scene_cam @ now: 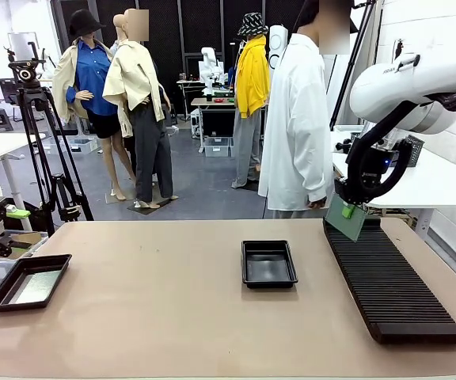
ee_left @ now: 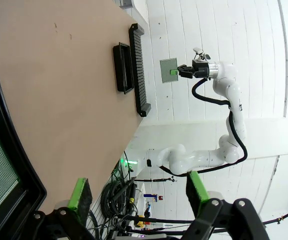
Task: Inspect and transfer BCBs to ESD trays.
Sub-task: Pick up the Blank PCB from the PCB Rack and place it in the right ESD tray.
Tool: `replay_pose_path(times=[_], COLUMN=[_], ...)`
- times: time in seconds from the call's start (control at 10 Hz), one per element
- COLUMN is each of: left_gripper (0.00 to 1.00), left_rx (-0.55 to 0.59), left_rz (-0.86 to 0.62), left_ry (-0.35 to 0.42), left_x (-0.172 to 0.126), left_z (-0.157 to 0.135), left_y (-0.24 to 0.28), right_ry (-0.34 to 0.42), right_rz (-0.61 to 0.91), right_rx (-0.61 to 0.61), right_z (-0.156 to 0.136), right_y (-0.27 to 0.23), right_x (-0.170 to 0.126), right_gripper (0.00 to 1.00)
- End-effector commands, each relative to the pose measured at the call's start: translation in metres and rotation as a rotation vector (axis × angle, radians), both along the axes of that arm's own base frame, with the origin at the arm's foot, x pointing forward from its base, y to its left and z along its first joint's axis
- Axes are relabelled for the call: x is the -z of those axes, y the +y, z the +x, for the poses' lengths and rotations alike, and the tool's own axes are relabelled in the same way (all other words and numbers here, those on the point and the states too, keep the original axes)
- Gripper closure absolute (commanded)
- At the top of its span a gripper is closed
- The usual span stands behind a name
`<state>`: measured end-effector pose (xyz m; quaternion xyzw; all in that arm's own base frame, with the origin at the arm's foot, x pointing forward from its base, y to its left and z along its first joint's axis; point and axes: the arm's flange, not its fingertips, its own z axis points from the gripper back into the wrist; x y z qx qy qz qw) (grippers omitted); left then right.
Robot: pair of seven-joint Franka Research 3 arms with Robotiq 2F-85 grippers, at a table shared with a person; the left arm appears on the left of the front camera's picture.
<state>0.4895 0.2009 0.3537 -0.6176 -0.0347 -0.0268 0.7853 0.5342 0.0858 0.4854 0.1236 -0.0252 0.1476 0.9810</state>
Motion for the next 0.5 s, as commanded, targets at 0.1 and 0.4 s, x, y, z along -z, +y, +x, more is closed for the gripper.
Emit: replay_pose_path(times=[0.1, 0.4], left_gripper=[0.0, 0.0], left_rx=[-0.003, -0.003], left_rz=[0.004, 0.004], left_ry=[-0.006, -0.006], left_x=[-0.003, -0.003], left_z=[0.0, 0.0], left_y=[0.0, 0.0], right_ry=[-0.04, -0.064], right_rz=[0.101, 0.282], right_rx=[0.06, 0.076], right_z=[-0.004, 0.006], right_y=[0.012, 0.03], right_x=[0.009, 0.019], right_gripper=[1.0, 1.0])
